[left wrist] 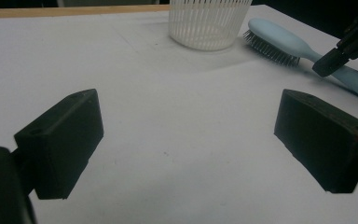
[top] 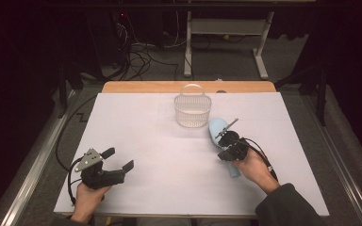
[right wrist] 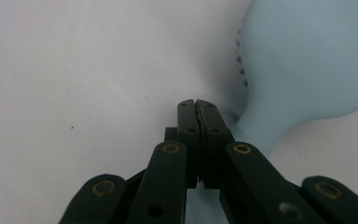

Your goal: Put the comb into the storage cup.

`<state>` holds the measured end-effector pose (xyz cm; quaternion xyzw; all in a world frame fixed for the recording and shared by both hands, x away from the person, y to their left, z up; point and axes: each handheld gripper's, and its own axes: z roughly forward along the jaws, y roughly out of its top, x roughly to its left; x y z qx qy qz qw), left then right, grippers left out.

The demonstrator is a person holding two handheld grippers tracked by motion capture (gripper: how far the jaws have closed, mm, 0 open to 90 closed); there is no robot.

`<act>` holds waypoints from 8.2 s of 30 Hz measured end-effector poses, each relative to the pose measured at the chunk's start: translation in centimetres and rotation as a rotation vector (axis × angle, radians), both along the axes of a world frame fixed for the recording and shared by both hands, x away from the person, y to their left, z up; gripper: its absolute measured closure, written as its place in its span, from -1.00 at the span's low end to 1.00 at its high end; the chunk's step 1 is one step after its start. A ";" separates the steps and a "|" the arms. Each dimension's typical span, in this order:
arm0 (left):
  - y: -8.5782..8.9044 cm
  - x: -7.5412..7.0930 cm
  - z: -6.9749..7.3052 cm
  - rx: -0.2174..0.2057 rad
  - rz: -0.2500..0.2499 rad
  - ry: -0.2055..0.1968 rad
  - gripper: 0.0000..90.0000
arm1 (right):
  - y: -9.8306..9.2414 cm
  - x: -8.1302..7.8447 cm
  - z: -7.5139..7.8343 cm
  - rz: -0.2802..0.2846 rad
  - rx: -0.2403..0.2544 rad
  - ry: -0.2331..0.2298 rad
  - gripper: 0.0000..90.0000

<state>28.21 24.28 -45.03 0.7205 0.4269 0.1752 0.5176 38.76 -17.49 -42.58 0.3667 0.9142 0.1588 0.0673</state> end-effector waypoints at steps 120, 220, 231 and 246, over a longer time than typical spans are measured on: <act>-0.1 0.0 0.0 -0.011 0.001 0.021 -0.84 | -2.8 1.5 -0.9 -0.144 -0.016 -0.064 0.55; -9.0 -0.2 4.3 -0.011 -0.194 -0.090 -0.84 | -3.2 -9.5 0.8 0.011 0.380 -0.238 0.55; -10.5 0.2 4.1 -0.006 -0.238 -0.065 -0.84 | -2.4 -9.7 0.7 0.031 0.391 -0.240 0.55; -11.8 0.4 4.4 -0.011 -0.284 -0.050 -0.84 | -1.7 -10.0 0.8 0.047 0.397 -0.254 0.55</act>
